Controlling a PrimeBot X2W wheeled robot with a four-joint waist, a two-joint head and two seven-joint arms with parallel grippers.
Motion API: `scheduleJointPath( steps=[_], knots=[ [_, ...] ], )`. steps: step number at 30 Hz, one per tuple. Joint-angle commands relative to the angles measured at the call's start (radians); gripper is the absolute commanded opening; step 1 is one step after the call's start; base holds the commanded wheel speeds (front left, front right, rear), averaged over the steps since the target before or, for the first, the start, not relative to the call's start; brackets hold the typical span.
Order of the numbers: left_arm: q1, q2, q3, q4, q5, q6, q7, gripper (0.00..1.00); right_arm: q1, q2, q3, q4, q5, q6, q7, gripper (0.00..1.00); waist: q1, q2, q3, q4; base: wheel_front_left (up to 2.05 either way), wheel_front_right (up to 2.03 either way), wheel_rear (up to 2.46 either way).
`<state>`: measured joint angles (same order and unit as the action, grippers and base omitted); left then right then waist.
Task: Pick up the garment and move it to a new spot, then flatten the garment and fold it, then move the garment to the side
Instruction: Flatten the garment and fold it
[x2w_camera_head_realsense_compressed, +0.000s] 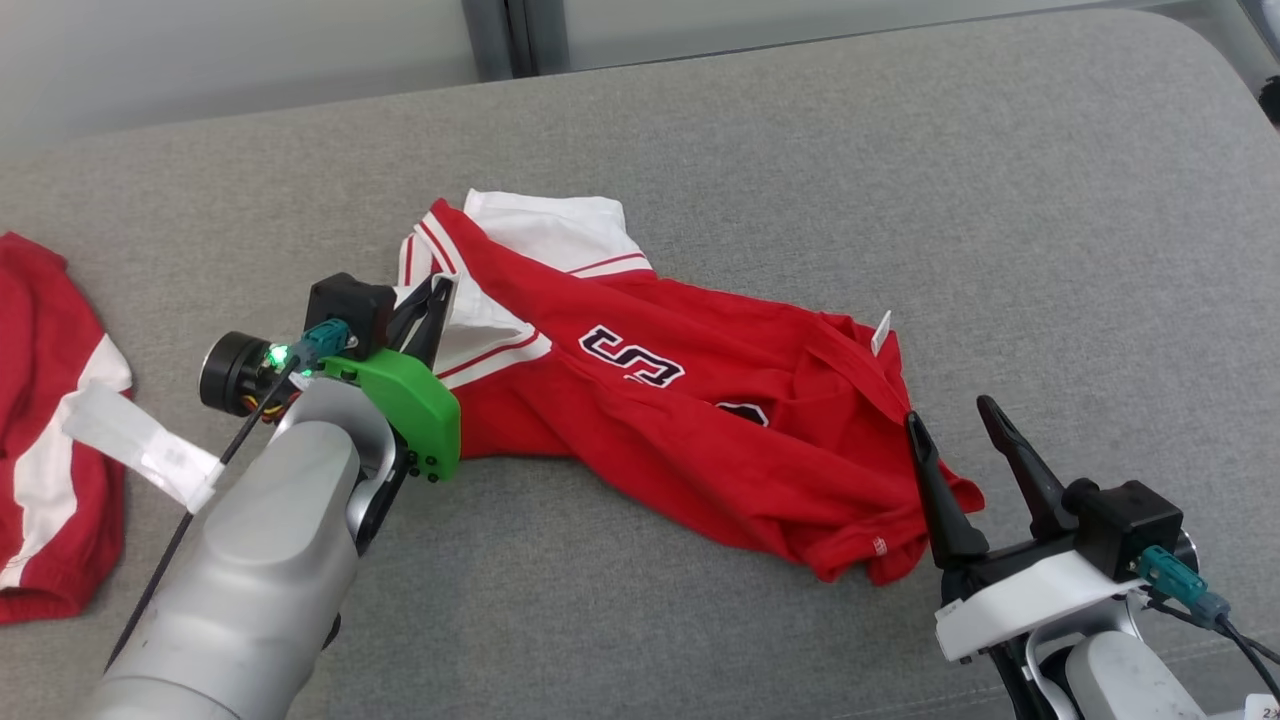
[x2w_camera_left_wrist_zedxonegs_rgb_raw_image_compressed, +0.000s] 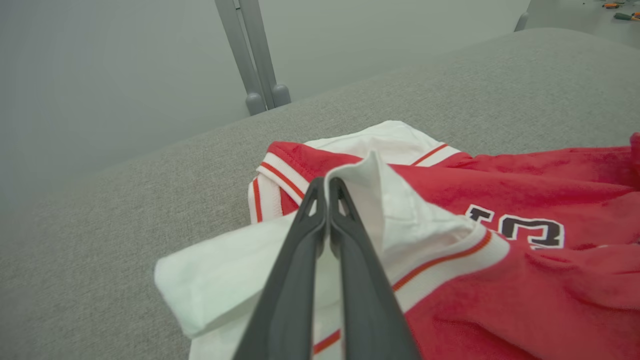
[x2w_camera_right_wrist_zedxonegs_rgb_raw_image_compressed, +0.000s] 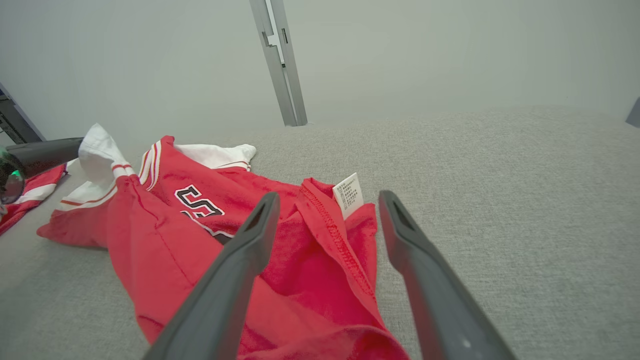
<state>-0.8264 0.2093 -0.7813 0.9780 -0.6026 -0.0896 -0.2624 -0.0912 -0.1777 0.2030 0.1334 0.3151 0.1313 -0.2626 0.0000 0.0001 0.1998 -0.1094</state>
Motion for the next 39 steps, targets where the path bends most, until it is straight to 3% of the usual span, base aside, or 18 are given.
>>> scheduleJointPath(
  steps=[1,13,27,30,31,32,39],
  knots=[
    [0.040,0.016,0.028,-0.042,0.018,0.015,-0.003,0.00,0.017,0.002,-0.002,0.004,0.004,-0.001,-0.003,1.00,0.0000,-0.0001,-0.044,0.035,0.00,0.00,0.00],
    [0.379,0.085,0.130,-0.395,0.112,0.101,-0.002,0.00,0.097,0.017,-0.031,0.011,-0.006,-0.001,-0.003,1.00,0.0000,-0.0001,-0.145,0.120,0.00,0.00,0.00],
    [0.810,0.110,0.102,-0.676,0.043,0.249,0.057,0.00,0.135,0.013,-0.069,0.010,-0.001,-0.001,-0.003,1.00,0.0000,-0.0001,-0.157,0.176,0.00,0.00,0.00],
    [0.845,0.118,0.103,-0.705,0.019,0.257,0.087,0.00,0.142,0.015,-0.065,0.015,-0.002,-0.001,-0.003,1.00,0.0000,-0.0001,-0.163,0.187,0.00,0.00,0.00],
    [0.851,0.123,0.107,-0.710,0.012,0.260,0.092,0.38,0.142,0.015,-0.064,0.017,-0.002,-0.001,-0.003,1.00,0.0000,-0.0001,-0.165,0.189,0.00,0.00,0.00],
    [0.860,0.129,0.113,-0.716,0.005,0.265,0.096,1.00,0.142,0.016,-0.064,0.018,-0.002,-0.001,-0.003,1.00,0.0000,-0.0001,-0.167,0.192,0.00,0.00,0.00],
    [0.871,0.177,0.174,-0.765,0.025,0.314,0.042,1.00,0.150,0.018,-0.070,0.020,0.000,-0.001,-0.003,1.00,0.0000,-0.0001,-0.179,0.208,0.00,0.00,0.00]
  ],
)
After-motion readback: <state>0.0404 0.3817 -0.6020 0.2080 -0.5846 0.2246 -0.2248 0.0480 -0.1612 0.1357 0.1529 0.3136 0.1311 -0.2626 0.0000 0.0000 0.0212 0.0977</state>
